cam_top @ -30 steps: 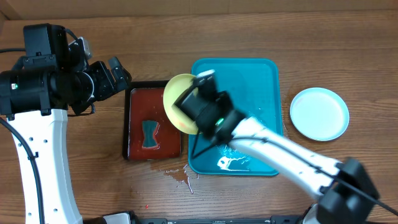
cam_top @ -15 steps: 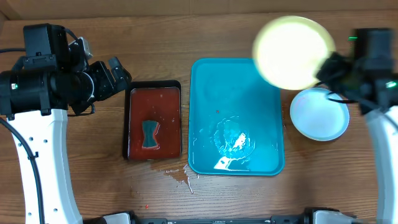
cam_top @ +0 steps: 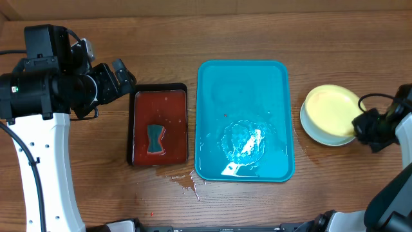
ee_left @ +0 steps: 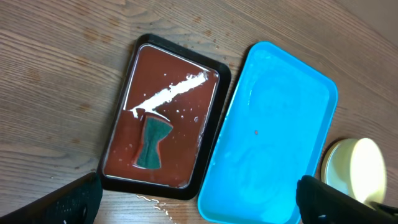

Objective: Clean dirty plates on tray and stack at the side
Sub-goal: 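Carry the yellow plate right and lower it onto the plate stack, then open the right gripper and withdraw it from the stacked plates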

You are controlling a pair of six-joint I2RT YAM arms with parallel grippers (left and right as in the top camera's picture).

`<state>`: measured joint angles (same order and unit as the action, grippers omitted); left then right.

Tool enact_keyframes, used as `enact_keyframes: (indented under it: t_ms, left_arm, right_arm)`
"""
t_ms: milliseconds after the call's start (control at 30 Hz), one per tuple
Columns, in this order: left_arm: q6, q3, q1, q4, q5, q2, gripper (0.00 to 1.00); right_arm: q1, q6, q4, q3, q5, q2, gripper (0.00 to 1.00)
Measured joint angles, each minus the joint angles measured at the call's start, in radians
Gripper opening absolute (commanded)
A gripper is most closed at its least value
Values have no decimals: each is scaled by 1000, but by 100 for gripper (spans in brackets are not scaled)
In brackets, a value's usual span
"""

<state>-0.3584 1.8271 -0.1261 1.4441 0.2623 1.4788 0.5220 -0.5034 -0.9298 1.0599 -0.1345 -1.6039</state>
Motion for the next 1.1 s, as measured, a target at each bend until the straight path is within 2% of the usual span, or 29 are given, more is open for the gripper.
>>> enact_keyframes:
  t_ms: [33,67,267,367,400,433,467,567,733,867,1000,1100]
  left_arm:
    - [0,0,0,0,0,0,100]
    - [0,0,0,0,0,0,100]
    - [0,0,0,0,0,0,100]
    - [0,0,0,0,0,0,100]
    - [0,0,0,0,0,0,100]
    - [0,0,0,0,0,0,100]
    - [0,0,0,0,0,0,100]
    - [0,0,0,0,0,0,100]
    - [0,0,0,0,0,0,100]
    - [0,0,0,0,0,0,100]
    - [0,0,0,0,0,0,100]
    - [0,0,0,0,0,0,100]
  right_arm:
    - [0,-2,3,-9,-8,0,50]
    - [0,-4,4,-10,-11,0,53]
    - [-5,-28,-99,10,-53,16,56]
    - [-29,0,-163,45,-105,91,56]
    - [-43,20,-170,60,-129,124,61]
    - [-76,67,-174,90,-188,198,78]
    - [-108,114,-172,109,-235,253,100]
    - [-219,192,-172,136,-344,397,100]
    - [-389,227,-180,142,-430,553,100]
    - [-471,231,-197,142,-455,590,100]
    - [-478,235,-251,142,-446,587,100]
    - [-488,236,-192,141,-418,589,100]
